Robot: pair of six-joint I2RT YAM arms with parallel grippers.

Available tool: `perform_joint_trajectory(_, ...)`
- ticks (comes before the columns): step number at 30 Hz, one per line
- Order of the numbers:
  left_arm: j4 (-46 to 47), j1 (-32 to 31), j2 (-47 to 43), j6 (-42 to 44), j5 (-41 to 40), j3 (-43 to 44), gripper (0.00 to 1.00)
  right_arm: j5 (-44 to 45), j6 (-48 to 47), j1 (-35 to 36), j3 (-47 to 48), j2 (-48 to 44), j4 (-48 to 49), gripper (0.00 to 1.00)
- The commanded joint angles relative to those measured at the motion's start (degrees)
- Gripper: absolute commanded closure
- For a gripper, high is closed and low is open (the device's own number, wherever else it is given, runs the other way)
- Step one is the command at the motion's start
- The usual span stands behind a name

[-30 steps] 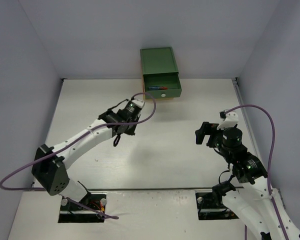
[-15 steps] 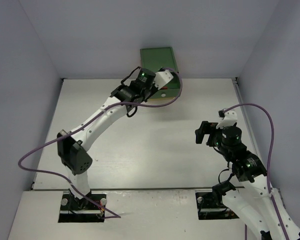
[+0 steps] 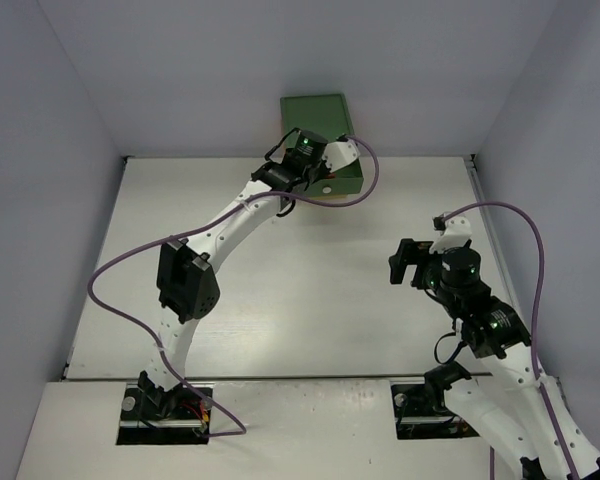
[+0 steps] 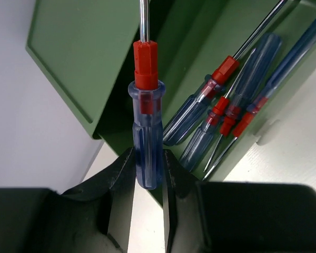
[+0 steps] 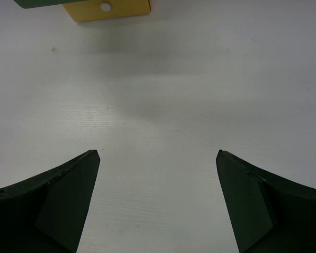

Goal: Sort the tools into containers

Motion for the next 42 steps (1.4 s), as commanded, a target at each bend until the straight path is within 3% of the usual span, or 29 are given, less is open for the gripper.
perform_joint_trajectory(1, 5.4, 0.7, -2.5, 0.4, 0.1, 3.7, 0.7, 0.4, -1.4, 0.3, 2.8, 2.4, 4.2, 0.09)
perform_joint_trajectory(3, 5.8, 0.8, -2.8, 0.1, 0.2, 3.7, 0.61, 0.4, -1.9, 0.3, 3.4, 3.7, 4.8, 0.09)
perform_joint_trajectory(13, 9.2, 0.8, -10.1, -4.9, -0.3, 1.0, 0.45, -3.1, -2.7, 0.3, 7.6, 12.2, 13.9, 0.12)
perform_joint_trajectory(20, 6.8, 1.4, -23.2, -19.1, -12.0, -3.6, 0.32, -5.2, -2.9, 0.4, 12.0, 26.5, 25.7, 0.16)
perform_joint_trajectory(24, -2.9, 3.2, -30.3, -32.1, -16.0, -12.0, 0.29, -7.3, -3.5, 1.1, 17.3, 34.9, 30.7, 0.19)
perform_joint_trajectory(28, -7.5, 4.3, -41.3, -44.2, -16.0, -26.5, 0.27, -6.8, -4.0, 3.1, 22.7, 44.0, 34.6, 0.21)
perform_joint_trajectory(36, -14.8, 5.4, -62.1, -53.0, -13.2, -46.3, 0.26, -1.2, -2.8, 6.1, 30.5, 58.8, 38.2, 0.21)
perform_joint_trajectory(42, -19.2, 5.4, -68.4, -55.0, -13.4, -50.0, 0.26, 3.1, -2.3, 6.7, 35.4, 65.0, 39.8, 0.2)
